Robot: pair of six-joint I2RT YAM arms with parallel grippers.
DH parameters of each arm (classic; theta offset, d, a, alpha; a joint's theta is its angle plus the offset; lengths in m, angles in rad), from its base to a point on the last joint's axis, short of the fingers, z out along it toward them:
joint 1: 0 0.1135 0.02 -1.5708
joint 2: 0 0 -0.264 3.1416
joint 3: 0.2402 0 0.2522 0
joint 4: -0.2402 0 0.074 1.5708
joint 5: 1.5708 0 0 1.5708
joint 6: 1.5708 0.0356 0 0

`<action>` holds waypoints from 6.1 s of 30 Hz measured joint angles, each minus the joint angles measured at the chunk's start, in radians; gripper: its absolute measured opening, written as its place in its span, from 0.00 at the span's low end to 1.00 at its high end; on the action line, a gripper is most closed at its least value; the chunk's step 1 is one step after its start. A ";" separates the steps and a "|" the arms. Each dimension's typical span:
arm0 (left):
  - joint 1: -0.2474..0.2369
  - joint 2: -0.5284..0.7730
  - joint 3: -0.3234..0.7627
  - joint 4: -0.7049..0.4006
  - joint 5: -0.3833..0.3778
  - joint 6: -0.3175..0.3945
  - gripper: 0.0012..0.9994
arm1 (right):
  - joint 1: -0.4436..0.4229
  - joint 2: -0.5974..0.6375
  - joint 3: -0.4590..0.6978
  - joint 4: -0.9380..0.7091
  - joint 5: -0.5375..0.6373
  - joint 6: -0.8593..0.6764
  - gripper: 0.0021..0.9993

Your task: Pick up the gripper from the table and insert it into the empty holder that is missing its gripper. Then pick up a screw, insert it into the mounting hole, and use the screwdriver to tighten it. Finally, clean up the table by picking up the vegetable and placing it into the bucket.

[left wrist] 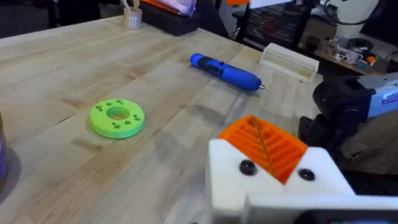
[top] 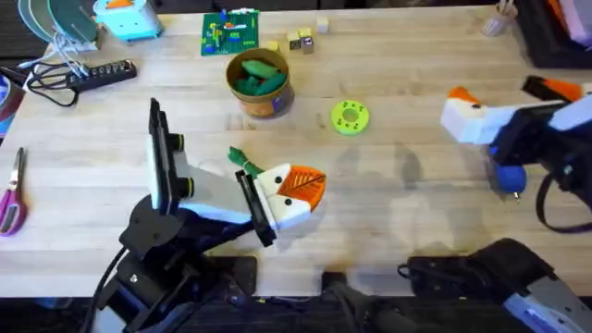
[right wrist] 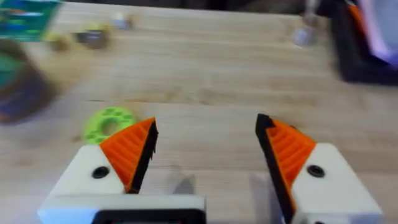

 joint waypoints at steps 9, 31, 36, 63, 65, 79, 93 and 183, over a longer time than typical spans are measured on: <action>0.000 0.000 0.000 0.000 0.000 0.000 0.01 | -0.404 0.308 0.024 -0.011 -0.082 -0.048 0.99; 0.000 0.000 0.000 0.000 0.000 0.000 0.01 | -0.817 0.961 0.328 -0.174 -0.230 -0.547 0.99; 0.000 0.000 0.000 0.000 0.000 0.000 0.01 | -0.914 0.974 0.329 -0.176 -0.352 -0.625 0.99; 0.000 0.000 0.000 0.000 0.000 0.000 0.01 | -0.935 1.211 0.341 -0.063 -0.478 -0.701 0.95; 0.000 0.000 0.000 0.000 0.000 0.000 0.01 | -0.935 1.215 0.341 -0.046 -0.479 -0.701 0.92; 0.000 0.000 0.000 0.000 0.000 0.000 0.01 | -0.935 1.224 0.347 -0.026 -0.470 -0.708 0.16; 0.000 0.000 0.000 0.000 0.000 0.000 0.01 | -0.934 1.222 0.351 -0.053 -0.476 -0.691 0.02; 0.000 0.000 0.000 -0.001 0.000 0.041 0.01 | 0.436 0.554 -0.072 1.306 -0.756 0.143 0.02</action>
